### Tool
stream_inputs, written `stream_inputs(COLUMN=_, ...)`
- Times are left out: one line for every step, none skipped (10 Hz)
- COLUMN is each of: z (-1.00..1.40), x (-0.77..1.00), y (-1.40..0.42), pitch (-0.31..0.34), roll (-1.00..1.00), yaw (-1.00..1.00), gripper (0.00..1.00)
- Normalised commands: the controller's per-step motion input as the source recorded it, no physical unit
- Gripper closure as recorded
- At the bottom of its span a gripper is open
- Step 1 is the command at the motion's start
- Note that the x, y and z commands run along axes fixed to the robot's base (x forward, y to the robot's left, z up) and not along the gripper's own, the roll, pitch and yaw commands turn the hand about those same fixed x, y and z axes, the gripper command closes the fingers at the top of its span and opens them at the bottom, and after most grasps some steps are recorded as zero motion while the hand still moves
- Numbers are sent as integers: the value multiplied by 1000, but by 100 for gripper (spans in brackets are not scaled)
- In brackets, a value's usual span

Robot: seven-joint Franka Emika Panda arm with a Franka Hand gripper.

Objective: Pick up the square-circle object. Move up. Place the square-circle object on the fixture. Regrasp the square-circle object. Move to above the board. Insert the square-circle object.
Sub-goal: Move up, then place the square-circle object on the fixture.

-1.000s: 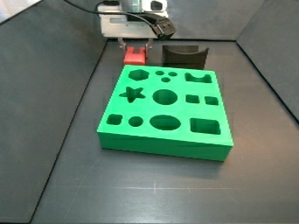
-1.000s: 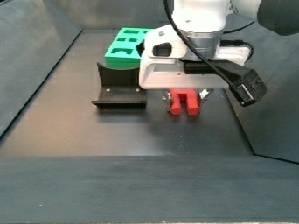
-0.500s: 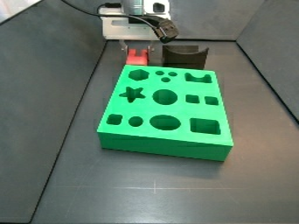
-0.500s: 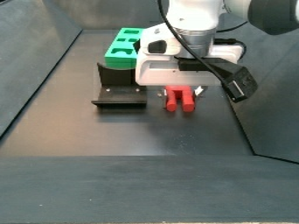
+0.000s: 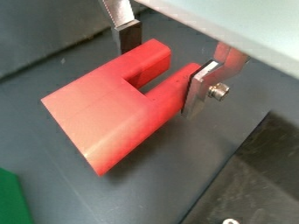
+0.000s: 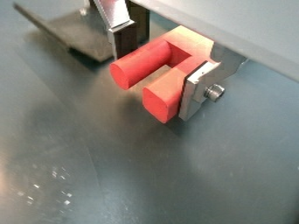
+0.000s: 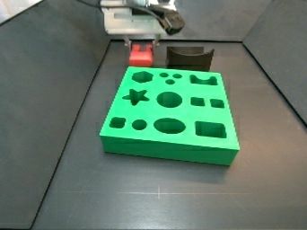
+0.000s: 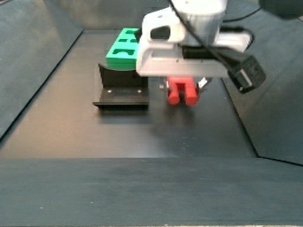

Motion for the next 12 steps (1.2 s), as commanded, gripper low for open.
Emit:
stream_inputs(z=395, x=-5, y=6, pitch=75, roll=63, yaw=-6, gripper=100)
stream_inputs(z=260, x=-10, y=2, pitch=89, roll=84, yaw=-8, gripper=100)
stream_inputs(z=1000, x=0, y=0, pitch=0, roll=0, yaw=0, gripper=100)
stream_inputs(z=1000, x=2, y=0, pitch=6, roll=17, yaw=1, gripper=100)
stream_inputs(z=1000, x=-10, y=2, pitch=30, roll=39, yaw=-4, gripper=100)
stream_inputs(z=1000, x=-14, y=0, pitch=50, roll=57, yaw=-7, gripper=100)
stream_inputs(z=1000, x=-13, y=0, pitch=61, roll=69, yaw=-8, gripper=100)
stream_inputs(z=1000, x=-16, y=2, pitch=87, roll=99, yaw=-4, gripper=100)
stream_inputs(z=1000, x=-22, y=0, pitch=97, roll=110, yaw=-1, gripper=100)
stream_inputs(z=1000, x=-27, y=-3, pitch=103, roll=136, yaw=14, gripper=100)
stream_inputs(z=1000, x=-30, y=-8, pitch=105, roll=138, yaw=24, gripper=100)
stream_inputs(z=1000, x=-31, y=-8, pitch=102, roll=141, yaw=29, gripper=100)
